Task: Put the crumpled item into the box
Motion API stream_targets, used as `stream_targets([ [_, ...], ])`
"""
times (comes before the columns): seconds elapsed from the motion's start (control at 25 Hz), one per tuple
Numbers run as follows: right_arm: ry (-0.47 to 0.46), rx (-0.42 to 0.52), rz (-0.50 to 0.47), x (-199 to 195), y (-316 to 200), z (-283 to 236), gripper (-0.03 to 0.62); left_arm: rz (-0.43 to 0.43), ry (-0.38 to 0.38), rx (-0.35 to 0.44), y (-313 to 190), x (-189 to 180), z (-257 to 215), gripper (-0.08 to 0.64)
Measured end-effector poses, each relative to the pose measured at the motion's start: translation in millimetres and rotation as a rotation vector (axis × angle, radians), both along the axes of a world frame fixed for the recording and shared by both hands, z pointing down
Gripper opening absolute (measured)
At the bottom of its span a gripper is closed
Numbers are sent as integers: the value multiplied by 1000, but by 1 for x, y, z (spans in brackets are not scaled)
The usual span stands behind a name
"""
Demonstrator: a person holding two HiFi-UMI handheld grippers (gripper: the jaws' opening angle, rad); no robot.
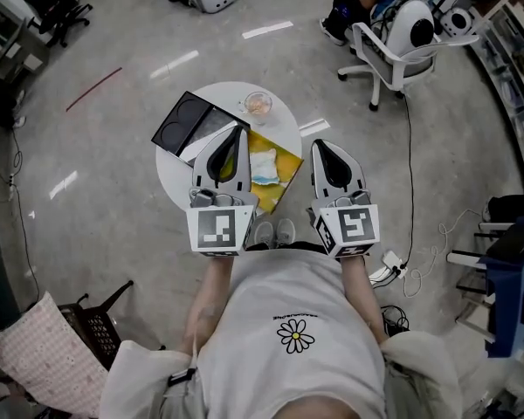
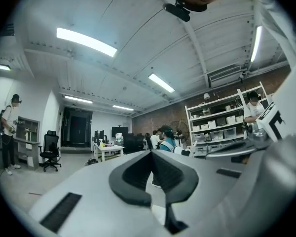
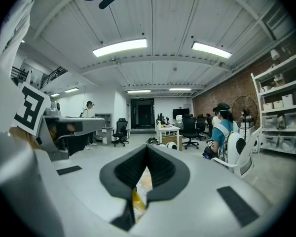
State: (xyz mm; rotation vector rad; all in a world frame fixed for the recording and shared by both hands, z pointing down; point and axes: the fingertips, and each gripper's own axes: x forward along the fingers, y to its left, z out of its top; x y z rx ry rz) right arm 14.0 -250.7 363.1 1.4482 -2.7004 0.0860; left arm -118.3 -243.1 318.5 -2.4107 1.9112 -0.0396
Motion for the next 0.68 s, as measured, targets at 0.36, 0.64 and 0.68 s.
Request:
stream_targets([
  [0.36, -8, 5, 9, 5, -2, -3, 3, 6, 9, -13, -3, 2, 3, 2],
  [0.64, -15, 8, 7, 3, 1, -2, 3, -7, -1, -3, -1, -3, 4, 2],
  [0.68, -15, 11, 6, 3, 2, -2, 3, -9, -2, 0, -1, -4, 4, 0],
])
